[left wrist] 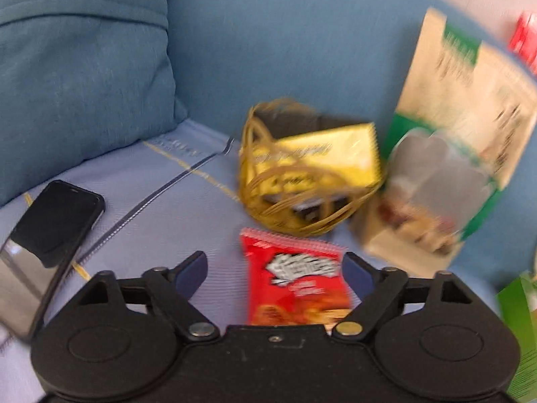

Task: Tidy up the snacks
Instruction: 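Move the left tool to the red chips bag and grasp it, then lower the red chips bag into the green box and open the left tool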

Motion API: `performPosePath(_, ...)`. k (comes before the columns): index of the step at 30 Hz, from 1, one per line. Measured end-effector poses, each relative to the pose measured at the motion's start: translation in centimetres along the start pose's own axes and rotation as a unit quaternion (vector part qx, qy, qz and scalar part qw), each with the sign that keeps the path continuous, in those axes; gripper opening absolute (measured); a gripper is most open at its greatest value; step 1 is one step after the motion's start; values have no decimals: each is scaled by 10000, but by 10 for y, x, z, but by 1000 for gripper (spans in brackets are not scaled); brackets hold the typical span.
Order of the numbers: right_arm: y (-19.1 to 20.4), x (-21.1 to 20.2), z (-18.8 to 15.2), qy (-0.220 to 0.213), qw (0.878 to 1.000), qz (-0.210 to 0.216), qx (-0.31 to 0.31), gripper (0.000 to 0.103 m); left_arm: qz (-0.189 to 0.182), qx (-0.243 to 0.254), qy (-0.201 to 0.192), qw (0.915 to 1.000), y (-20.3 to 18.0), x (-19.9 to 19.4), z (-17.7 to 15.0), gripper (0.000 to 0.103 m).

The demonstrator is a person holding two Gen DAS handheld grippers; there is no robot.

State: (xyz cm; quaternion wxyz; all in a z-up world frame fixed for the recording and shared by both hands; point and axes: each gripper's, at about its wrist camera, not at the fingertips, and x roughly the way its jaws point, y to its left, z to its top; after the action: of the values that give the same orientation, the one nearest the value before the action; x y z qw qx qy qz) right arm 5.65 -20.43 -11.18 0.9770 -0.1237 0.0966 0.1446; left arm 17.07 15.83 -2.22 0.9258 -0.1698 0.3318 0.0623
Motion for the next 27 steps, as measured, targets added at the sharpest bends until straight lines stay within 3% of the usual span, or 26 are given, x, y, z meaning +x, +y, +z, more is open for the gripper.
performPosePath(1,0,0,0,-16,10000,-12,4,103,82,55,69,9999,2,5,-1,86)
performPosePath(2,1,1,0,-17,10000,-10,-17,103,80,78,166,9998,1,10,-3,67)
performPosePath(4,1,0,0,-32,10000,35,-21,103,-275,48,138,9995,0,7,-7,15)
performPosePath(6,3,0,1,-31,9999,110,-10,103,-600,342,355,9970,-15,0,-12,6)
performPosePath(9,7,1,1,-20,9997,226,-52,103,-1187,971,680,9858,-48,-11,-36,6)
performPosePath(13,12,0,0,95,9984,551,-25,103,-2003,1212,1124,9657,-87,-31,-77,6)
performPosePath(14,12,1,0,168,9974,692,55,103,-2115,1316,1164,9615,-97,-37,-86,11)
performPosePath(16,11,5,-2,405,9945,919,290,103,-2168,1461,1192,9578,-110,-45,-97,31)
performPosePath(17,10,8,-3,557,9928,972,420,103,-2199,1484,1195,9567,-112,-48,-98,51)
performPosePath(18,7,13,-4,767,9901,1002,611,103,-2241,1482,1213,9556,-113,-51,-99,58)
performPosePath(23,-4,23,-10,1206,9647,1502,1794,103,-2372,1173,1661,9499,-106,-45,-93,53)
performPosePath(27,3,26,-13,1318,9557,1729,1986,96,-2376,1179,1841,9464,-101,-41,-95,46)
